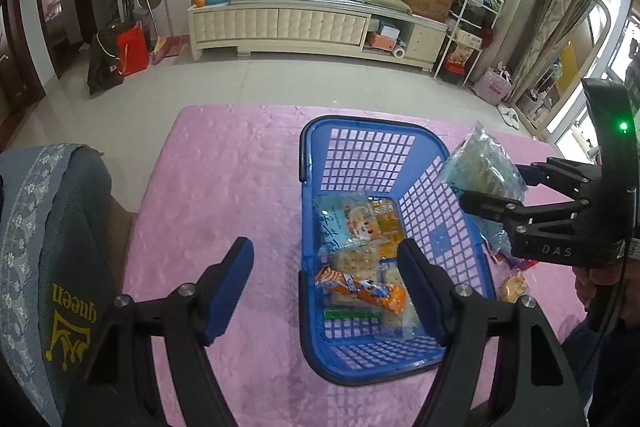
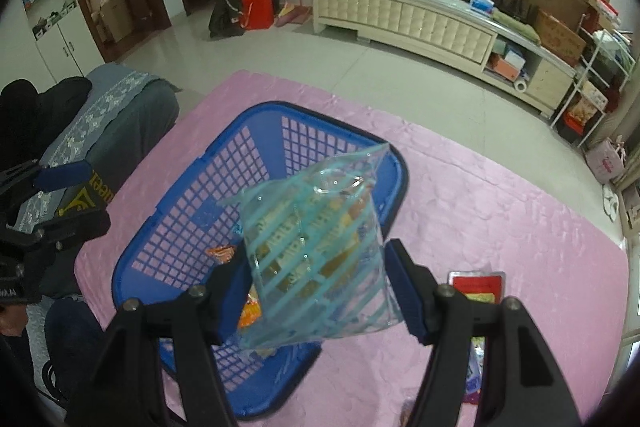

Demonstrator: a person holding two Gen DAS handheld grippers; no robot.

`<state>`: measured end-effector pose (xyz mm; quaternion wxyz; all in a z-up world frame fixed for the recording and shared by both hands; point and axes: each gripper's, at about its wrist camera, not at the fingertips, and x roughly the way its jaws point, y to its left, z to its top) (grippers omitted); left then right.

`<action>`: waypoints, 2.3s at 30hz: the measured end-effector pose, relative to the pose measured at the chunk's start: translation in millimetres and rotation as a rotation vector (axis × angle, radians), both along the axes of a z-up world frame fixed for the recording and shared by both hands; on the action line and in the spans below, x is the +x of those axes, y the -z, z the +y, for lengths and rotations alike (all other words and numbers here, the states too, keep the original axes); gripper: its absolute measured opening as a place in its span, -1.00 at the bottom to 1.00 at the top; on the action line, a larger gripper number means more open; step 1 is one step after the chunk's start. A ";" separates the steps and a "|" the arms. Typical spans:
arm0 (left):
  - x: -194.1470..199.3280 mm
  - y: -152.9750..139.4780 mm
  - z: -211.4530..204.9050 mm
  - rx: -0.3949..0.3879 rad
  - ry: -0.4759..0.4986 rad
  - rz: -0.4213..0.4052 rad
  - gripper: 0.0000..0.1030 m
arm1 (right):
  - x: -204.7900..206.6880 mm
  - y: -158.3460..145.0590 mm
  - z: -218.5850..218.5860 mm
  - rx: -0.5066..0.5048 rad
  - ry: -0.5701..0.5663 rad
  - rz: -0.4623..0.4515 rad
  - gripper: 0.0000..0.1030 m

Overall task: Organize snacks
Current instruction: 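Carry the blue-striped bag over the basket with the right tool and open it, then move both tools back from the basket to the remaining snacks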

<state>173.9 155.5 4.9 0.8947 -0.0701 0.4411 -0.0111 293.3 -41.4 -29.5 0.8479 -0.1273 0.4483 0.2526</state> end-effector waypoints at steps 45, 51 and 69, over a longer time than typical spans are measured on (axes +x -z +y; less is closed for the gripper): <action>-16.1 -26.7 -50.4 0.006 0.059 -0.056 0.40 | -51.1 -26.3 -47.8 -0.001 0.095 -0.052 0.92; -26.9 -37.3 -83.0 0.025 0.098 -0.075 0.40 | -69.6 -38.1 -72.6 0.017 0.119 -0.073 0.92; -25.6 -25.7 -183.8 0.021 0.248 -0.069 0.40 | -105.7 -31.6 -168.8 0.038 0.237 -0.070 0.92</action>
